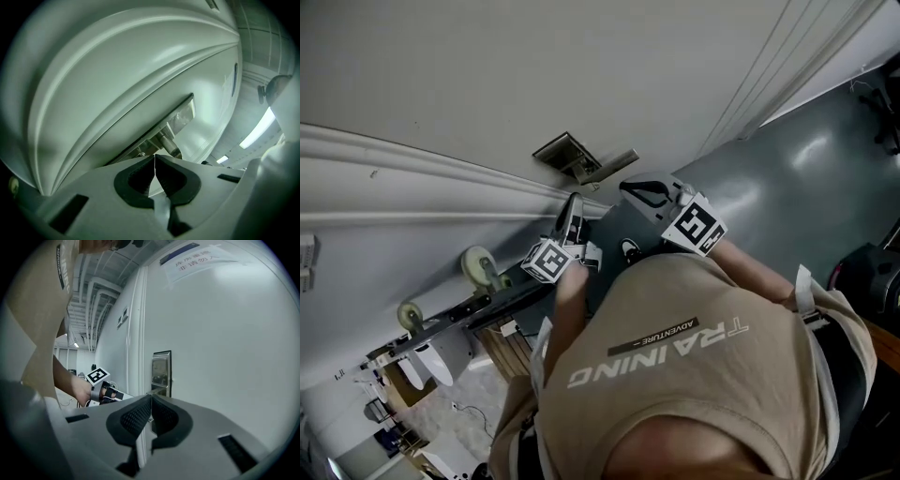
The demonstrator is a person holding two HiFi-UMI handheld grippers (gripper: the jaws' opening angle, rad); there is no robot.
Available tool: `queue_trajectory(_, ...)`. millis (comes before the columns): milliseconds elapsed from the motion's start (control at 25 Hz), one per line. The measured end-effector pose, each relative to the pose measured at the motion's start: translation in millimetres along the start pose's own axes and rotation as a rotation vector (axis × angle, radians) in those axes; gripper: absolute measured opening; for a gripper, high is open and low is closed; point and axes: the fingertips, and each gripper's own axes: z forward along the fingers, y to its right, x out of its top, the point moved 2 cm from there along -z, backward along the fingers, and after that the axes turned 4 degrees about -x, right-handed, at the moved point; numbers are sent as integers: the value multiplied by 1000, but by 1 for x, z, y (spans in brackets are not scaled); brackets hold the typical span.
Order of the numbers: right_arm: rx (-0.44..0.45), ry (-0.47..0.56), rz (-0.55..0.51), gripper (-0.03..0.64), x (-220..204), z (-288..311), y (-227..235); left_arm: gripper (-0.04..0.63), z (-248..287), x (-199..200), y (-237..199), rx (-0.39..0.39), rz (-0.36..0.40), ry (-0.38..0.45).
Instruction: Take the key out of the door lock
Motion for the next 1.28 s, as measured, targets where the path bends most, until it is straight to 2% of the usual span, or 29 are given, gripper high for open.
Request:
queue_trajectory(80, -6, -4, -25, 15, 3, -1, 1, 11, 2, -5, -6, -5, -72, -1)
queue_trajectory(200, -27, -7, -34, 15, 5, -2, 2, 11, 5, -21, -10, -58, -277, 1)
queue_trajectory(320, -64, 4, -22, 15, 8, -2, 3, 11, 8, -21, -13, -137, -449, 64)
queue_trajectory(440, -83, -2, -22, 15, 7, -4, 4, 12, 8, -25, -16, -166, -556, 89)
queue_trajectory(560, -92, 3, -45, 15, 7, -4, 5, 15, 12, -29, -19, -166, -566, 72)
queue_trajectory(680, -133, 5, -36, 14, 7, -6, 10, 110, 18, -29, -26, -158, -571, 64)
queue_trajectory(720, -144, 3, -33, 15, 6, -8, 12, 115, 20, -29, -27, -156, -577, 66)
queue_trajectory(1000, -172, -12, -7, 15, 1, -8, 16, 115, 34, -30, -35, -156, -624, 68)
queue_trajectory(1280, -147, -7, -7, 15, -1, -4, 13, 115, 52, -30, -23, -160, -661, 68)
